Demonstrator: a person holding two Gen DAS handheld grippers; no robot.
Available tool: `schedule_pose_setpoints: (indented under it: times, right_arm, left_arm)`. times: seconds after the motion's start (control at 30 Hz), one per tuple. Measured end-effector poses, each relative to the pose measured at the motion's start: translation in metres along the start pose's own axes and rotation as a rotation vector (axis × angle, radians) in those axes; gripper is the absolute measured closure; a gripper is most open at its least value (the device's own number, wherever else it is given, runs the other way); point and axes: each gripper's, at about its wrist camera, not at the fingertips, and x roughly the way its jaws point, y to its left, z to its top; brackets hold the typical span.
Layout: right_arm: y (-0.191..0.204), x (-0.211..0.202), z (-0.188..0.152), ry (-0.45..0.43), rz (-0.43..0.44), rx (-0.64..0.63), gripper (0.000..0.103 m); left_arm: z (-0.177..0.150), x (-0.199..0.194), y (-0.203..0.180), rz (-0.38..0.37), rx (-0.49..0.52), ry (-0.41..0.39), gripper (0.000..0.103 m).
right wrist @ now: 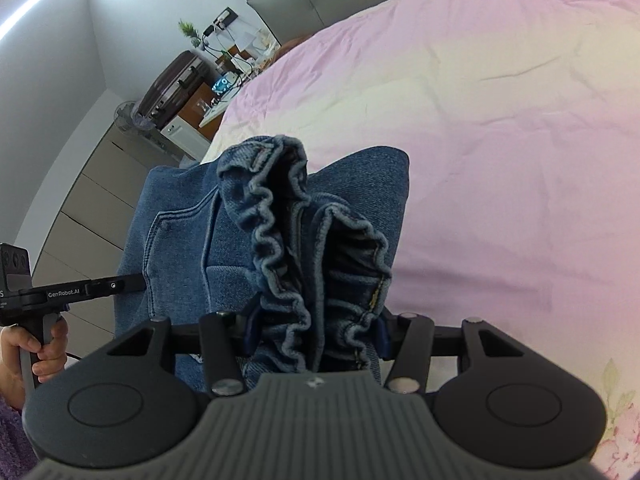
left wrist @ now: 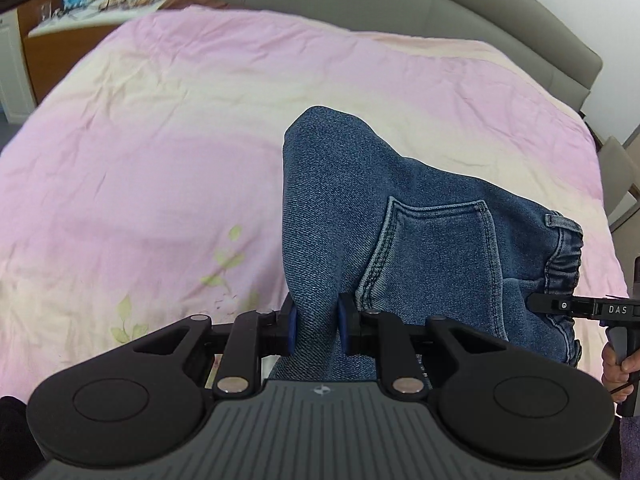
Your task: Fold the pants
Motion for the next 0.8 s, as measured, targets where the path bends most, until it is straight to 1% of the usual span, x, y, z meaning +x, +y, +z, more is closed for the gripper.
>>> schedule_pose_setpoints:
  times: [0.13,0.33,0.4,0.5,0.57,0.67,0.73,0.77,0.8]
  right_arm:
    - [-0.012,0.049,0.006,0.036,-0.027,0.009,0.054]
    - [-0.035,0.104,0.011,0.094,-0.061,0.030,0.054]
    - [-0.042,0.119,0.012,0.106,-0.069,0.037,0.054]
    - [-0.047,0.139,0.017,0.118,-0.083,0.040,0.053]
    - [-0.053,0.149,0.016,0.121,-0.098,0.040,0.051]
    - [-0.065,0.153,0.007,0.116,-0.093,0.085,0.048]
    - [-0.068,0.140,0.000,0.116,-0.100,0.081,0.048]
    - [-0.069,0.129,-0.006,0.117,-0.111,0.059,0.045]
    - [-0.064,0.127,-0.005,0.116,-0.123,0.042,0.043]
  left_arm:
    - [-0.001,0.037,0.015,-0.003,-0.018,0.033,0.082]
    - [-0.005,0.091,0.029,-0.013,-0.053,0.095,0.082]
    - [-0.007,0.105,0.031,-0.014,-0.058,0.103,0.081]
    - [-0.011,0.118,0.026,-0.002,-0.033,0.122,0.078]
    - [-0.012,0.128,0.021,0.016,-0.013,0.131,0.076]
    - [-0.013,0.129,0.016,0.008,-0.050,0.128,0.075]
    - [-0.013,0.124,0.010,0.011,-0.055,0.120,0.072]
    - [-0.013,0.121,0.007,0.020,-0.050,0.112,0.070]
    - [-0.013,0.117,0.002,0.031,-0.044,0.102,0.066]
